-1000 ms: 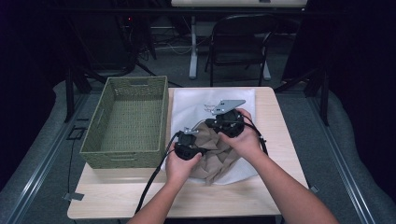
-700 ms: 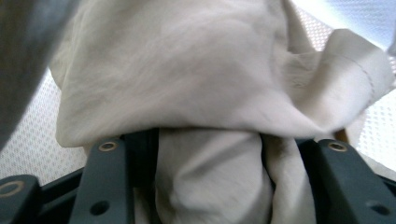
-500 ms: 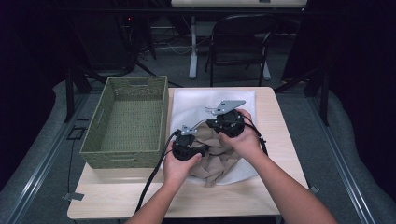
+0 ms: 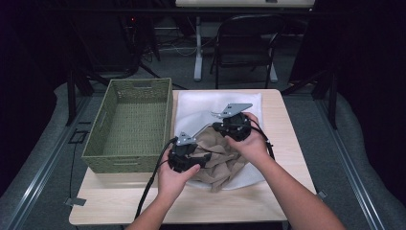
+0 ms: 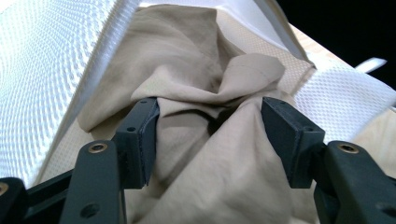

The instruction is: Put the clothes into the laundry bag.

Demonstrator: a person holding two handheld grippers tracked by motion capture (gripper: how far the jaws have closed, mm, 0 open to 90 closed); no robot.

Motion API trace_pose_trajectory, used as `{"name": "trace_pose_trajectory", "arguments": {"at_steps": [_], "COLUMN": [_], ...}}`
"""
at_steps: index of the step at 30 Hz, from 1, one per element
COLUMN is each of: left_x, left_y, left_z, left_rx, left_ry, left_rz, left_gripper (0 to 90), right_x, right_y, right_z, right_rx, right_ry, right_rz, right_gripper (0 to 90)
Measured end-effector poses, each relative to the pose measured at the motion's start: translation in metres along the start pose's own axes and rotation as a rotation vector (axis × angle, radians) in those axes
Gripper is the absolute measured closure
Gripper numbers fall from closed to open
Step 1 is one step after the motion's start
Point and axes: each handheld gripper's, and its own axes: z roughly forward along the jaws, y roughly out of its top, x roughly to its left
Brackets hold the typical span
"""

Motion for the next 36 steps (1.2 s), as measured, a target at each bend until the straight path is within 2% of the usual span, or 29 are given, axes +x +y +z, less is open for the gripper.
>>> {"name": "trace_pose_trajectory", "arguments": {"at_steps": [3, 7, 11, 13, 17, 20, 23, 26, 29, 36], "left_x": [-0.003, -0.006, -0.006, -0.005, -0.001, 0.002, 0.005, 0.005, 0.005, 0.007], "left_y": [-0.004, -0.006, -0.016, -0.025, -0.045, -0.056, -0.061, -0.065, -0.066, -0.067], "left_z": [-0.008, -0.026, -0.037, -0.038, -0.031, -0.025, -0.018, -0.009, 0.000, 0.017], "left_rx": [-0.007, -0.063, -0.056, -0.022, 0.030, 0.044, 0.061, 0.077, 0.096, 0.114], "left_ry": [0.006, -0.009, -0.019, -0.029, -0.029, -0.033, -0.029, -0.012, -0.019, -0.015], "left_rz": [0.016, 0.019, 0.015, 0.002, -0.016, -0.037, -0.049, -0.037, -0.027, -0.058], "left_gripper": [41.1, 41.6, 41.6, 41.7, 41.6, 41.2, 40.7, 41.2, 41.4, 43.8], "right_x": [0.000, 0.001, 0.002, 0.002, 0.002, 0.004, 0.005, 0.006, 0.007, 0.008], "right_y": [-0.001, -0.002, -0.001, -0.001, -0.001, -0.001, 0.000, 0.000, 0.000, -0.002], "right_z": [0.000, 0.001, -0.001, -0.002, -0.002, -0.002, -0.001, -0.001, -0.002, -0.001], "right_rx": [0.000, 0.000, -0.004, -0.003, -0.001, -0.001, 0.000, -0.003, 0.001, -0.004], "right_ry": [0.003, 0.004, 0.002, 0.003, 0.000, -0.001, -0.002, 0.003, 0.005, 0.011], "right_rz": [-0.002, 0.000, -0.002, -0.004, -0.006, -0.008, -0.011, -0.012, -0.021, -0.011], "right_gripper": [87.9, 87.9, 87.8, 87.7, 87.7, 87.7, 87.7, 87.7, 87.7, 87.7]}}
